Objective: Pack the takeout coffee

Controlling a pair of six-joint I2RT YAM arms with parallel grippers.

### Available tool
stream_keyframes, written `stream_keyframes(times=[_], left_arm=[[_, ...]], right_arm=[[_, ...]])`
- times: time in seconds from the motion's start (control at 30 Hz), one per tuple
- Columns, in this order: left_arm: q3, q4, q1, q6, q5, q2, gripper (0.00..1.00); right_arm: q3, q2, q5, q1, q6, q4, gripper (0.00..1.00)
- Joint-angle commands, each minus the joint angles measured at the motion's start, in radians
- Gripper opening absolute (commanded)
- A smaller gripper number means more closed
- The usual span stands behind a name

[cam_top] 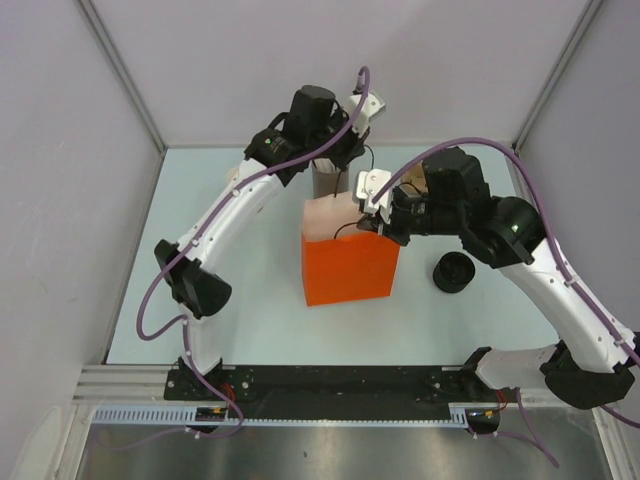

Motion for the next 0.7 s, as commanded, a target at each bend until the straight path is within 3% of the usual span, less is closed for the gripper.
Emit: stream_keyframes(times=[0.0, 0.23, 0.43, 0.57, 0.6, 0.67], left_arm=[[0.057, 0.04, -0.01, -0.024, 0.024, 0.0, 0.02], [0.055, 0.036, -0.018, -0.021, 0.026, 0.002, 0.04], [0.038, 0.037, -0.016, -0.012, 0.02, -0.009, 0.11], [0.025, 0.045, -0.018, -0.009, 0.003, -0.015, 0.24], [0.02, 0.048, -0.018, -0.009, -0.006, -0.019, 0.26], [0.009, 0.06, -0.016, -0.001, -0.02, -0.033, 0.33]], right_arm=[[-0.019, -0.037, -0.032, -0.006, -0.013, 0.005, 0.06], [-0.042, -0.042, -0.089, -0.003, -0.043, -0.032, 0.08], [-0.063, -0.037, -0.106, 0.009, -0.051, -0.032, 0.15], [-0.053, -0.034, -0.094, 0.009, -0.04, -0.018, 0.38], [-0.048, -0.034, -0.084, 0.009, -0.036, -0.017, 0.49], [-0.025, -0.036, -0.077, 0.006, -0.031, -0.014, 0.56]])
